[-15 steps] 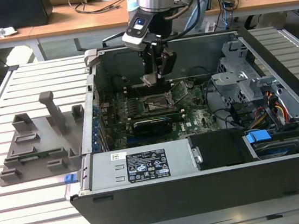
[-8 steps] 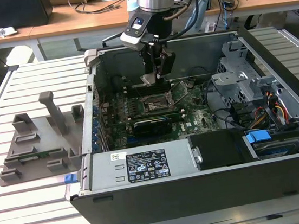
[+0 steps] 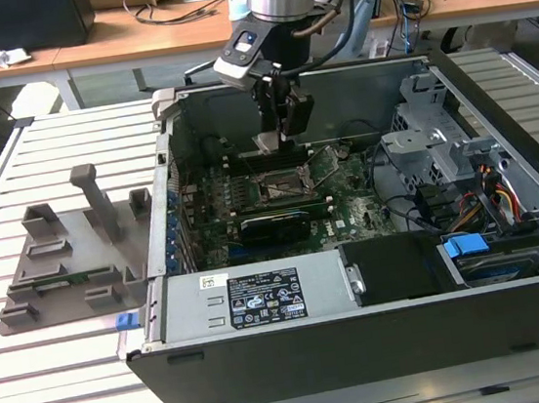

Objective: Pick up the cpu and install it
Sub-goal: 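Place the cpu into insertion slot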

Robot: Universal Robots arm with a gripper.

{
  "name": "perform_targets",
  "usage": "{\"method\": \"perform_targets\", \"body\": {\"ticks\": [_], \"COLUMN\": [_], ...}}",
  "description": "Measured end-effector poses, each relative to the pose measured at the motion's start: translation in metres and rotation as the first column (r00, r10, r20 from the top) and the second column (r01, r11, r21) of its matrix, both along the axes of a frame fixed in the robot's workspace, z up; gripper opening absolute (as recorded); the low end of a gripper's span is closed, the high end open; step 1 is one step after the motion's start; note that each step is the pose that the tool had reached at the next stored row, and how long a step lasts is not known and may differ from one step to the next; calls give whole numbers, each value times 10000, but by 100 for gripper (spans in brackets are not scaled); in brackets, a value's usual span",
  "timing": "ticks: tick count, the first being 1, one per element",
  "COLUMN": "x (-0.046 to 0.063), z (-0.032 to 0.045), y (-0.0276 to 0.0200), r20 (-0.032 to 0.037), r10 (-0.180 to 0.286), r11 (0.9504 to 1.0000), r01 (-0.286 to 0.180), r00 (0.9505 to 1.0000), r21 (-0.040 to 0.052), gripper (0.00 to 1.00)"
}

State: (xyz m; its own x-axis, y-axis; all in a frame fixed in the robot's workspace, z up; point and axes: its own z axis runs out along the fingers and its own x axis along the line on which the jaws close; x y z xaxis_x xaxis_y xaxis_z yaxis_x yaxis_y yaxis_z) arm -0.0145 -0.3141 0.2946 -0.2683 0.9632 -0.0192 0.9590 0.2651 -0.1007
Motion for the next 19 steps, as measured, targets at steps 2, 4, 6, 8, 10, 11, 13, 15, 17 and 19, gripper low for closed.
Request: {"method": "perform_targets", "body": {"ticks": [2, 4, 6, 8, 10, 11, 13, 15, 17, 19], "x": [0, 0, 0, 0, 0, 0, 0, 0, 0, 0], "z": [0, 0, 0, 0, 0, 0, 0, 0, 0, 0], "y": [0, 0, 0, 0, 0, 0, 0, 0, 0, 0], "r20": [0, 0, 0, 0, 0, 0, 0, 0, 0, 0], "r10": [-107, -285, -426, -516, -795, -922, -1148, -1412, -1729, -1924], "r11": [9999, 9996, 9991, 9987, 9968, 9957, 9934, 9900, 9849, 9813], "r01": [107, 285, 426, 516, 795, 922, 1148, 1412, 1729, 1924], "r00": [9999, 9996, 9991, 9987, 9968, 9957, 9934, 9900, 9849, 9813], "r21": [0, -1, 0, 0, -1, 0, 0, 0, 0, 0], "gripper": [55, 55, 55, 55, 55, 55, 55, 55, 55, 55]}}
